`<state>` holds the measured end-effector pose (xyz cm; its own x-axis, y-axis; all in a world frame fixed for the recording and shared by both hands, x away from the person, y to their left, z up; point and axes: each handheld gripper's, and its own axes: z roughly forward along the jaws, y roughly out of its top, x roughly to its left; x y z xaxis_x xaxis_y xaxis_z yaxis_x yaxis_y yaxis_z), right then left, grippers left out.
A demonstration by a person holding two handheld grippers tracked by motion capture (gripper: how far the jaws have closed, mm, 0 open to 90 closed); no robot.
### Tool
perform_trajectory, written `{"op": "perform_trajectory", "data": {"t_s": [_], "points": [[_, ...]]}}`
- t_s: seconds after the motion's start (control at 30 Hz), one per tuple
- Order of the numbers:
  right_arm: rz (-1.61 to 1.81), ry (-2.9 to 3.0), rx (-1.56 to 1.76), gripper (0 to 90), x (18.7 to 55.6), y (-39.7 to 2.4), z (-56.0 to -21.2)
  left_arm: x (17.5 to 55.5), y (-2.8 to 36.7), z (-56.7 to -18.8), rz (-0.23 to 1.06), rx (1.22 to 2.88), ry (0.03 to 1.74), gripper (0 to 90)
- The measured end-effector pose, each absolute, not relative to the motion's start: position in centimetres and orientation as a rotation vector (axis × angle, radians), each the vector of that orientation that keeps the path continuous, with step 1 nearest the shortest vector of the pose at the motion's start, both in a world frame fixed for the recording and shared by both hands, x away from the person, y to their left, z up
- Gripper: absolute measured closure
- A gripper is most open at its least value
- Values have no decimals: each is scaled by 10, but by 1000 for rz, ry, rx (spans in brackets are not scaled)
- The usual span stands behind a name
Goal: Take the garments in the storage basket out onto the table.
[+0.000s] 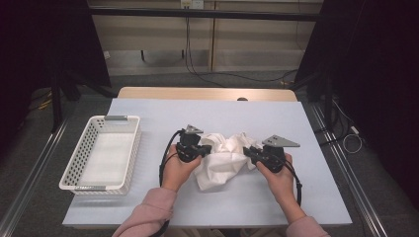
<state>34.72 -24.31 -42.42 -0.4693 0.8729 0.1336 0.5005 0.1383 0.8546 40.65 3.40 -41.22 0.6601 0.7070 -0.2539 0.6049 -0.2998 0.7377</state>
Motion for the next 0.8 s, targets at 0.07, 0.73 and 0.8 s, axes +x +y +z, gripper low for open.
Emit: {"op": "perform_trajectory", "data": {"t_s": [0.07,0.73,0.8], "points": [[1265,2014,1334,810,345,-252,-426,409,40,-410,178,1998,1042,900],[1204,2012,1375,795,350,-262,-422,401,36,-397,69,1981,924,557],[1208,2007,1371,796,352,-261,-423,399,34,-394,70,1964,914,393]]}}
